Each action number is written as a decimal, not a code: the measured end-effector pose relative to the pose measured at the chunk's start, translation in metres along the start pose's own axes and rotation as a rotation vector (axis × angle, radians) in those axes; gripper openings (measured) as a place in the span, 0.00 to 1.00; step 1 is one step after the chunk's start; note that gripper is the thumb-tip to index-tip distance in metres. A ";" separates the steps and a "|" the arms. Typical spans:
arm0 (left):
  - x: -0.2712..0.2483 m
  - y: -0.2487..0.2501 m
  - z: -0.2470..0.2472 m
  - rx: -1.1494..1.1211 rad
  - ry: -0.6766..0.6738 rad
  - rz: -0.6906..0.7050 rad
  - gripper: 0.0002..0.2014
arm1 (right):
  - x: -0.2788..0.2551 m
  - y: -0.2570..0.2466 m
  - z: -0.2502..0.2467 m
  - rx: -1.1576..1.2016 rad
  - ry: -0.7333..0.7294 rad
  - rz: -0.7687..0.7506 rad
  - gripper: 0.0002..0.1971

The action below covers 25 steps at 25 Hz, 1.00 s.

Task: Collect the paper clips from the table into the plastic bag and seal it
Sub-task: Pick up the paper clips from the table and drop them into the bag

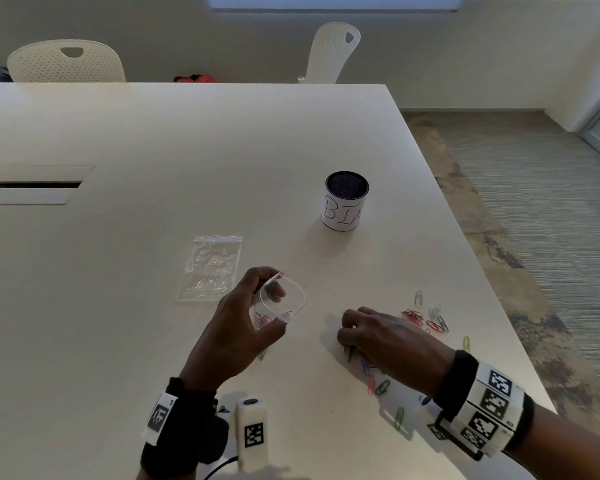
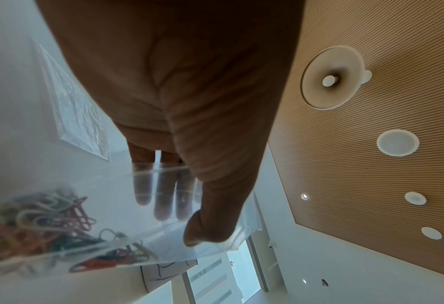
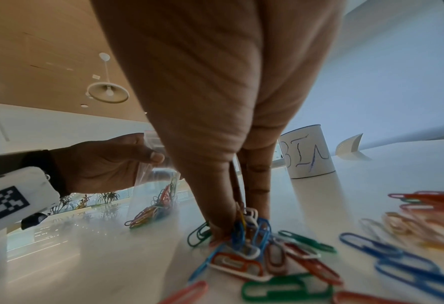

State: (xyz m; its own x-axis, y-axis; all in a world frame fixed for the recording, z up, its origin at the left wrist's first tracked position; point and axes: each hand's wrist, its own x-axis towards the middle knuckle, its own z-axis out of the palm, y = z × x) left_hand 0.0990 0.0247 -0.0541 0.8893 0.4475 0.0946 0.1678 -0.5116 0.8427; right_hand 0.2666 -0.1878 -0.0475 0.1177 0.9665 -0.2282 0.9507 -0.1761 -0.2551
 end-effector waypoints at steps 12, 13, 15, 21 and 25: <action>-0.003 0.002 0.000 -0.027 0.010 -0.017 0.28 | 0.009 0.035 0.003 0.488 0.299 0.236 0.07; -0.003 0.002 0.000 -0.031 0.011 -0.017 0.28 | 0.008 0.036 0.003 0.611 0.340 0.297 0.08; -0.004 0.002 0.000 -0.034 0.010 -0.014 0.28 | 0.003 0.034 -0.001 0.858 0.402 0.387 0.07; -0.004 0.005 0.002 -0.059 -0.002 -0.010 0.27 | 0.003 0.002 -0.028 1.301 0.591 0.333 0.07; -0.004 0.006 0.003 -0.041 -0.014 -0.014 0.27 | 0.026 -0.034 -0.044 1.196 0.724 0.226 0.07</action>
State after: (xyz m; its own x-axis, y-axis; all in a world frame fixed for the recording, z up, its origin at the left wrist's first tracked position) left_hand 0.0976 0.0178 -0.0511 0.8930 0.4438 0.0749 0.1631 -0.4742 0.8652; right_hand 0.2497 -0.1482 -0.0033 0.6982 0.7133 0.0612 0.1222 -0.0346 -0.9919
